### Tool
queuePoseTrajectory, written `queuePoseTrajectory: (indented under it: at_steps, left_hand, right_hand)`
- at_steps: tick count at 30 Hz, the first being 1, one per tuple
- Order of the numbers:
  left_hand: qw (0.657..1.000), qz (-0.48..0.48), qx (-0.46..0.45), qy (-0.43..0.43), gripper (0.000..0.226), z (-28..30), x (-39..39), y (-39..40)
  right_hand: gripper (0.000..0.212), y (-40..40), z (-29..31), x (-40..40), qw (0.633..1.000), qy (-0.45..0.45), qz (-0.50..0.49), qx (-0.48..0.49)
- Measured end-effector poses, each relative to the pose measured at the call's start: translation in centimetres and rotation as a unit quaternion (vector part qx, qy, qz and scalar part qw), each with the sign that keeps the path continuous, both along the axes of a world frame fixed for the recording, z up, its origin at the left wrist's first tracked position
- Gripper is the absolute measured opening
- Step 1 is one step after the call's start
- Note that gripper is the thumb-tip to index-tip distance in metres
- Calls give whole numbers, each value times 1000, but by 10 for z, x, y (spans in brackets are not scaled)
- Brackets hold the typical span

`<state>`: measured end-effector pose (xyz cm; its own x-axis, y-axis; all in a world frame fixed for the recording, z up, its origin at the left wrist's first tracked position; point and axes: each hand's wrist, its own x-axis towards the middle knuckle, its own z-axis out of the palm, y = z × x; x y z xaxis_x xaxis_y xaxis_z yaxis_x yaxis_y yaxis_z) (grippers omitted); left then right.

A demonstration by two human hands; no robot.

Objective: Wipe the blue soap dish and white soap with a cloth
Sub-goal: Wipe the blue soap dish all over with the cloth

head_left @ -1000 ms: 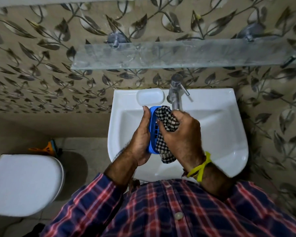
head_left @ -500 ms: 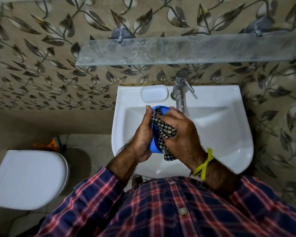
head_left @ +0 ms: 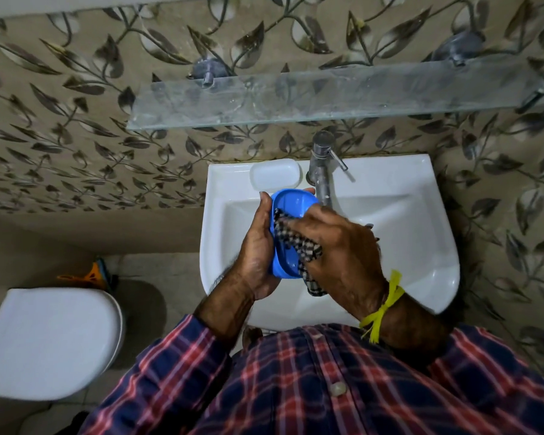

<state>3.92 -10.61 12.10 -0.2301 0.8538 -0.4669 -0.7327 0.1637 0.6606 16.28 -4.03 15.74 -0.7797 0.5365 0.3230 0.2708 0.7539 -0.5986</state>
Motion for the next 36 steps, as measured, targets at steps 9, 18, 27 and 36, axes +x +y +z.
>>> queuePoseTrajectory:
  at_steps: [9, 18, 27, 36]
  left_hand:
    - [1000, -4, 8, -14, 75, 3, -2, 3]
    - [999, -9, 29, -34, 74, 10, -6, 6]
    - [999, -8, 37, -29, 75, 14, -13, 6]
    - [1000, -5, 28, -3, 77, 15, -15, 6]
  right_hand:
    - [58, 2, 4, 1, 1000, -18, 21, -7]
    - [47, 4, 7, 2, 998, -36, 42, -10]
    - [38, 2, 10, 7, 995, -54, 83, -10]
    - [46, 7, 12, 12, 988, -102, 117, -9]
